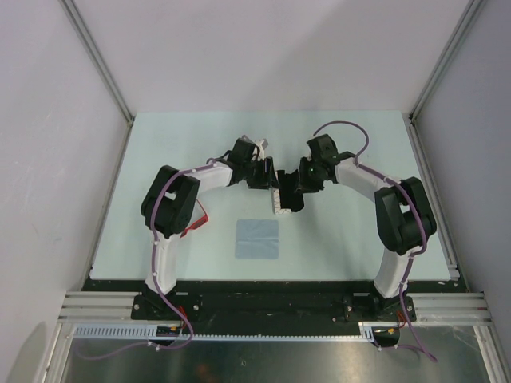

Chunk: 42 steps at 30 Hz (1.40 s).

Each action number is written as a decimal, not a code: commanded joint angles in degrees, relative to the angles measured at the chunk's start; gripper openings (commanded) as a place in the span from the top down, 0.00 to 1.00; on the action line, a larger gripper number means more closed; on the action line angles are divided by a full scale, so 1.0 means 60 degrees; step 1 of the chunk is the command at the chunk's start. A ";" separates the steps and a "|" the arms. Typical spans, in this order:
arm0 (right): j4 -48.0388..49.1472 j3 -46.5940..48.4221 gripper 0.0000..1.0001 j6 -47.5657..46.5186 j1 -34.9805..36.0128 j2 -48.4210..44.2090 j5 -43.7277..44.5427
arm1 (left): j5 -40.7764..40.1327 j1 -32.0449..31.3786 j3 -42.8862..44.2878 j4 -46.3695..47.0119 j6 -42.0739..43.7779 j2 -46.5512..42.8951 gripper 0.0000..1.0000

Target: Organize the sunglasses

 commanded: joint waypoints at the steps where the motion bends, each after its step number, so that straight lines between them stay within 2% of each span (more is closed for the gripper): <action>1: 0.0581 0.0342 0.68 -0.0164 0.0267 -0.0439 -0.0431 | -0.0403 0.0006 -0.0192 -0.0490 0.0260 -0.0136 0.41; 12: 0.1097 0.0342 0.55 -0.0297 0.0941 -0.1859 -0.0783 | -0.1062 0.0240 -0.0045 -0.0695 0.0480 -0.2069 0.21; 18: 0.0088 0.0327 0.42 -0.0296 0.1804 -0.2080 0.0167 | -0.1428 0.0475 -0.2178 -0.0856 0.0801 -0.4087 0.17; 21: -0.0368 0.0240 0.40 -0.0253 0.2405 -0.2095 0.0988 | -0.1414 0.0474 -0.3452 -0.0915 0.0846 -0.5055 0.16; 26: -0.0545 -0.0549 0.43 0.0625 0.2816 -0.2022 0.1706 | -0.1575 0.0474 -0.4848 -0.1194 0.0292 -0.6170 0.18; 29: -0.0311 -0.1004 0.47 0.1036 0.3138 -0.1862 0.2043 | -0.1604 0.0460 -0.5333 -0.1179 -0.0090 -0.6479 0.24; 36: -0.0252 -0.1094 0.60 0.1402 0.3754 -0.1100 0.3112 | -0.1517 0.0460 -0.5582 -0.1194 -0.0472 -0.6071 0.31; 42: -0.0018 -0.1094 0.64 0.1490 0.3754 -0.0689 0.3245 | -0.1692 0.0460 -0.5524 -0.1179 -0.0590 -0.5617 0.37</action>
